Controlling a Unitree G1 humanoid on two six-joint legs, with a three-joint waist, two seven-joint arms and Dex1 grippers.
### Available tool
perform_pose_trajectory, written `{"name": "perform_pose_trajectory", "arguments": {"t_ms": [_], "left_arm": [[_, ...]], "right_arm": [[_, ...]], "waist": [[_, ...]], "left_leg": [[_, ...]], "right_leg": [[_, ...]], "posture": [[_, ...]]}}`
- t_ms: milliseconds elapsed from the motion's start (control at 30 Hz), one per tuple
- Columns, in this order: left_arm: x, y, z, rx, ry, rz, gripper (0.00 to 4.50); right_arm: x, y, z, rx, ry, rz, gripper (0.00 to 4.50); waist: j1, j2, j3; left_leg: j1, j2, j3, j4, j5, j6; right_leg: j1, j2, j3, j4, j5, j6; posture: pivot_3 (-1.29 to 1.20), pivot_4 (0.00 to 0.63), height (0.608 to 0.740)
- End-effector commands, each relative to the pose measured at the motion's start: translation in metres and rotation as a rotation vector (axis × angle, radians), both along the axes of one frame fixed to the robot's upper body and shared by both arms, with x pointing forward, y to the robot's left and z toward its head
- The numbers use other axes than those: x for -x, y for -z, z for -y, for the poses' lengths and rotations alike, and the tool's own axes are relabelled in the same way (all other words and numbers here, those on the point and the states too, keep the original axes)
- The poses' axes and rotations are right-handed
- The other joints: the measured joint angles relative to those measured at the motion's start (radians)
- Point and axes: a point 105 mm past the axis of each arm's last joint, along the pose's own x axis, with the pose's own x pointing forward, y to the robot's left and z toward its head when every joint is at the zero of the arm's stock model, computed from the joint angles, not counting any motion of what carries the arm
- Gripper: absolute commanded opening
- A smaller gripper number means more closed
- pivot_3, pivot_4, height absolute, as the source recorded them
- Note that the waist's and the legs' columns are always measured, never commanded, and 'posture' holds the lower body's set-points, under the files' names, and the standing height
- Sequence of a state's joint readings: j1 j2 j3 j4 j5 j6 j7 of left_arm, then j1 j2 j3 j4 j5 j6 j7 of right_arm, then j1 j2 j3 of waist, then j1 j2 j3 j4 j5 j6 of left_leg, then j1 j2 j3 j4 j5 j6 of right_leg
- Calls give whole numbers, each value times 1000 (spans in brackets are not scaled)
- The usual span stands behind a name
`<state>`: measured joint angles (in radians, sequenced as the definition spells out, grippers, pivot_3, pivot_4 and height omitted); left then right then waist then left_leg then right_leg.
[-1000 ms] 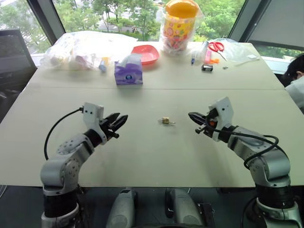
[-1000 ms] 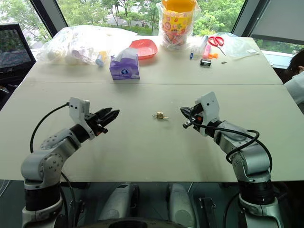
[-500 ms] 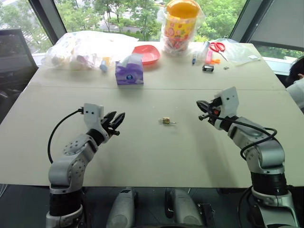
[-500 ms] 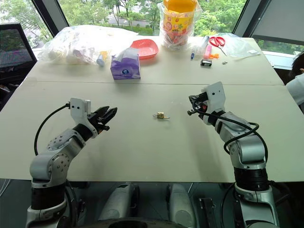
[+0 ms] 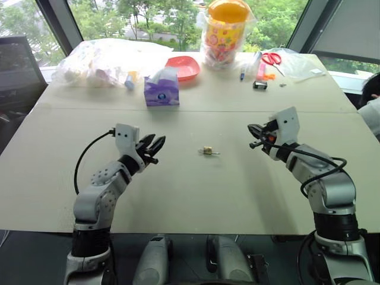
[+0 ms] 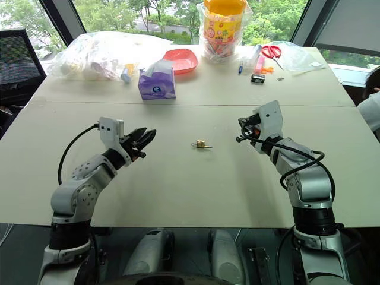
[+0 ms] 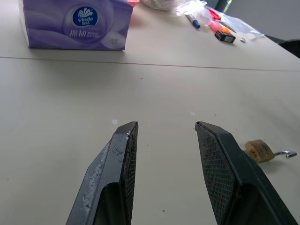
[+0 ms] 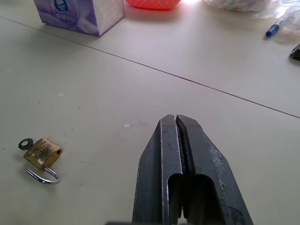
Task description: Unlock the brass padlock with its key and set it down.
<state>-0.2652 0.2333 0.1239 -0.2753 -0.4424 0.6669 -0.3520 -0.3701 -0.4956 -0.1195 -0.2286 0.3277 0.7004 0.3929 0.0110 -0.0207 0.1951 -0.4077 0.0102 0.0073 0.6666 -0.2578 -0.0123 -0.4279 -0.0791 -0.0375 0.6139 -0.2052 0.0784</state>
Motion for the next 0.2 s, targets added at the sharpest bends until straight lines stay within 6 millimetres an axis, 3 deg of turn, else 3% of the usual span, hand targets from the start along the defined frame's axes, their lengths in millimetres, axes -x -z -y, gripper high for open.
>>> {"name": "perform_pose_trajectory", "arguments": {"t_ms": [33,200], "left_arm": [[1,-6,4,-11,26,31,1988],[6,-12,7,-12,130,32,1988]], "right_arm": [[2,-17,6,12,15,65,0],[20,-10,5,70,-67,-3,0]], "waist": [[0,0,0],[2,0,0]], "left_leg": [[0,0,0,0,0,0],[0,0,0,0,0,0]], "right_leg": [[0,0,0,0,0,0],[0,0,0,0,0,0]], "posture": [[0,150,740],[0,150,740]]}}
